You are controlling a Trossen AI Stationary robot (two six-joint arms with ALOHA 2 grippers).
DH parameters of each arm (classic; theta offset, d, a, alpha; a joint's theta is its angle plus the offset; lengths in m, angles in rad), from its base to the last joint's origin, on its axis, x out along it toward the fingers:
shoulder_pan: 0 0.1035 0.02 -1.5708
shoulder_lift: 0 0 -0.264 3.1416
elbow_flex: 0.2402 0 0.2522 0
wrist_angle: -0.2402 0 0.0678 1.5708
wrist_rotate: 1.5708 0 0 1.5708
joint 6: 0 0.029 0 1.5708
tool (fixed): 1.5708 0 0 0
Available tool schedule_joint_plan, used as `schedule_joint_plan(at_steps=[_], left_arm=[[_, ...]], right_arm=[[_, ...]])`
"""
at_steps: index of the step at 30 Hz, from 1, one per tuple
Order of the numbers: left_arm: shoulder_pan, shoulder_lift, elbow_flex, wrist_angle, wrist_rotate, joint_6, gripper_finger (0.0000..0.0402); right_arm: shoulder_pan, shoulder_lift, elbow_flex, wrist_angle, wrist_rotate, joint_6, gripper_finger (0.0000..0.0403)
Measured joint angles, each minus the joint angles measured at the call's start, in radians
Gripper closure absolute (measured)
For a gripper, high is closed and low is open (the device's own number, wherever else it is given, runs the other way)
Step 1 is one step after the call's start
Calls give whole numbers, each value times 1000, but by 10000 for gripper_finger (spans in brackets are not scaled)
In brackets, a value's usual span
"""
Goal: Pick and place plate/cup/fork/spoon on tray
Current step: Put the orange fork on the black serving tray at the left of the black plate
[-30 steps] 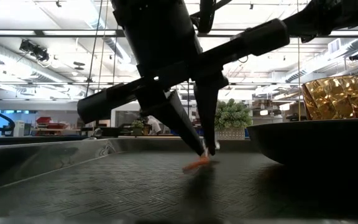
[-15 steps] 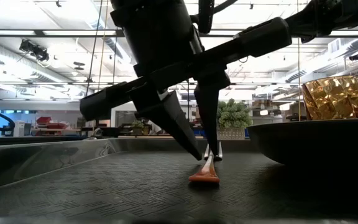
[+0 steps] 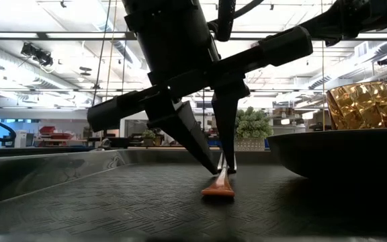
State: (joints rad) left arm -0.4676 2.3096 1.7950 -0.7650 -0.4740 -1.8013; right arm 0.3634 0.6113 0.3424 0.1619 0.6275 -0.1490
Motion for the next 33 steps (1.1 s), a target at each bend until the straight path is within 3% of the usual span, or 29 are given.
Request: schedule_joint_plan(at_steps=[15,33], left_arm=[[18,-1,0,-31,-3,-100,361],[23,-2,0,-88,-19,-157,350]], right_arm=[[2,4,0,0,-36,23,398],[2,4,0,0,-48,26,398]])
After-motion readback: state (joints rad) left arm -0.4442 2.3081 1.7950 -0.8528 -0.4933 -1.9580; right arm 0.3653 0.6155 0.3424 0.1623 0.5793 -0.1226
